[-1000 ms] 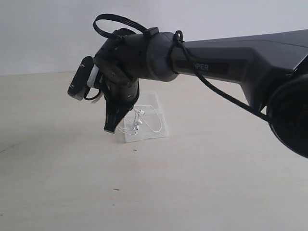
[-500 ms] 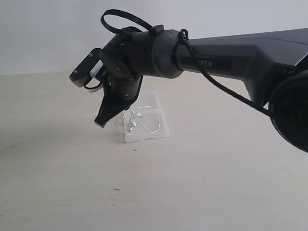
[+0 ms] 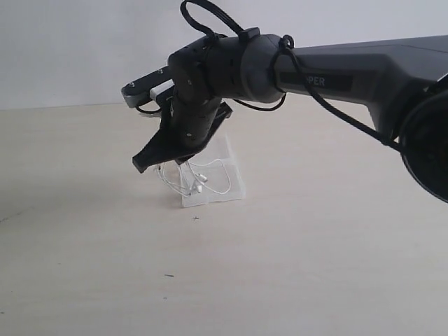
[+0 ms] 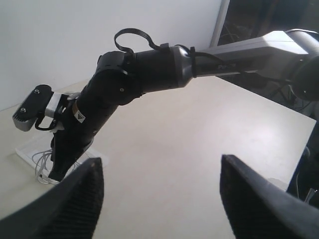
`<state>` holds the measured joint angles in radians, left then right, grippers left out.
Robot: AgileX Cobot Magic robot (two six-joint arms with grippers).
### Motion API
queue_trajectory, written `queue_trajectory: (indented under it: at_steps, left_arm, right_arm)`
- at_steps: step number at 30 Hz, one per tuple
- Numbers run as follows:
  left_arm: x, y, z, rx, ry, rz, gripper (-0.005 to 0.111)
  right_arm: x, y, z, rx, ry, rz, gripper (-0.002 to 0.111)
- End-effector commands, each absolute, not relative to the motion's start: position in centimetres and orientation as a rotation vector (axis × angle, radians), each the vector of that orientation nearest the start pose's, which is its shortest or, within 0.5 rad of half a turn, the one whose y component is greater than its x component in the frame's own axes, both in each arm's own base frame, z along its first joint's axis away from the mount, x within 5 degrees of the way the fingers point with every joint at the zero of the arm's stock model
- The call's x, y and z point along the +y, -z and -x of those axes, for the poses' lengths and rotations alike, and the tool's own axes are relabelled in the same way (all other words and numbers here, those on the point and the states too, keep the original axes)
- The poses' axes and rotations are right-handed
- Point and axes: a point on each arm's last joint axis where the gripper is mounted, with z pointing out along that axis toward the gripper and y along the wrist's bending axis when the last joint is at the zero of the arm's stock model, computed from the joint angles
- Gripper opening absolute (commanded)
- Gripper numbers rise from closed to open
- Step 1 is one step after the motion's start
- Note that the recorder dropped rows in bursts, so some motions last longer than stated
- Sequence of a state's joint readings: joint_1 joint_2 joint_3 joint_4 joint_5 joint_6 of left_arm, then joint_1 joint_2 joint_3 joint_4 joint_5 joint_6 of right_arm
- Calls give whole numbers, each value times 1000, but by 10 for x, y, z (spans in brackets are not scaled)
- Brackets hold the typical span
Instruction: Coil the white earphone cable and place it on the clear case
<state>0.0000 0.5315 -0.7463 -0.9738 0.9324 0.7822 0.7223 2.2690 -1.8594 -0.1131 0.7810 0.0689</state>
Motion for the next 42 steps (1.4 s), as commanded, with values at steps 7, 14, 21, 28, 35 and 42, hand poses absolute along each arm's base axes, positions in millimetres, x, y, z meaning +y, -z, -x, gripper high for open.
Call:
queue_trajectory:
  at_steps: [7,14,21,28,35,42]
  left_arm:
    - [-61,-372,-73,1801,664,-529,64]
    - [-61,-372,-73,1801,664,-529,64]
    - [-61,-372,-73,1802,667,-526,64]
    - [-61,-372,-73,1804,669,-522,64]
    - [-61,-372,-73,1803,677,-517,64]
    - [-61,-372,-73,1806,681,-515,64]
  right_arm:
    - [308,-176,-387,2627,-175,660,0]
    - [300,-175,-393,2664,-229,589,0]
    - [283,-166,-400,2717,-267,505,0]
    - [271,-166,-409,2721,-263,449,0]
    - [272,-148,-412,2745,-263,402,0]
    - [275,-139,-415,2724,-267,387,0]
